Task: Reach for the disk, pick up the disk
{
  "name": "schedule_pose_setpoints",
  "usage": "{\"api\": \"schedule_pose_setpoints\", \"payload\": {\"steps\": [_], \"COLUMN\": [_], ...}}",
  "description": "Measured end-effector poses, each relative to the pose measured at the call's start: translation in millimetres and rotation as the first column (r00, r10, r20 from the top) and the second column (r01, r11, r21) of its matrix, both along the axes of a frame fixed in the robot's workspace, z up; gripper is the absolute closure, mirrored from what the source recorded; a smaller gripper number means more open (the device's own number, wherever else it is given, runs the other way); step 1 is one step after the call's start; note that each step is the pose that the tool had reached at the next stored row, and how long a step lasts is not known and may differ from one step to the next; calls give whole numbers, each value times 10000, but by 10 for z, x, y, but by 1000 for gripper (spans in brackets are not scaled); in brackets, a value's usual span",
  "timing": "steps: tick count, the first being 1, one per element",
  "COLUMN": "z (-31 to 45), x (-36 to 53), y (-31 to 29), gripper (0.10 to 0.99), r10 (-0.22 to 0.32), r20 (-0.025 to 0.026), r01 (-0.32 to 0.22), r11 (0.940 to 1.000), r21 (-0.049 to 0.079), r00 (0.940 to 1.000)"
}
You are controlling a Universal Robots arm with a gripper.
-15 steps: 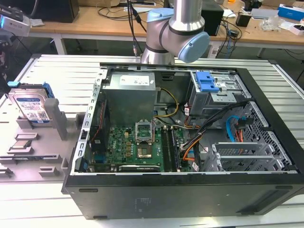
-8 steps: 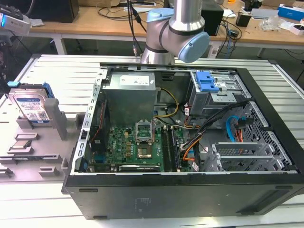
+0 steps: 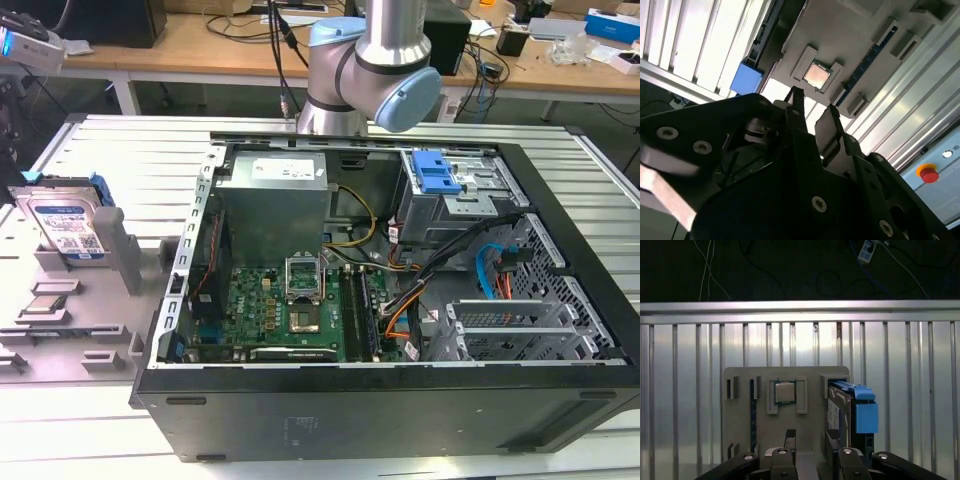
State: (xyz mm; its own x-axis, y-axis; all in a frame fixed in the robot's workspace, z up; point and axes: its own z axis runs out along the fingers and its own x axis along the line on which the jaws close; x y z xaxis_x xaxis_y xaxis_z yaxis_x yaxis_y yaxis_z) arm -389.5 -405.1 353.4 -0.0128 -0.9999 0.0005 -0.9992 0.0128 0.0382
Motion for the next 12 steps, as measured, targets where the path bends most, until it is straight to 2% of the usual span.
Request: {"api": "schedule_pose_setpoints", "payload": {"steps": [1,3,6,8,11,12], "z": [0,0,0,0,0,0], "x": [0,0,0,0,0,0], "y": [0,0,3,31,153,176], "gripper": [729,604,604,604,604,604], "r10": [2,7,12,11,12,13], "r20": [0,0,1,0,0,0], "r01": [-2,-7,-12,-11,-12,-13], "r11": [10000,10000,10000,10000,10000,10000], "r21": [0,0,0,0,0,0], "r00": [10000,10000,10000,10000,10000,10000]}}
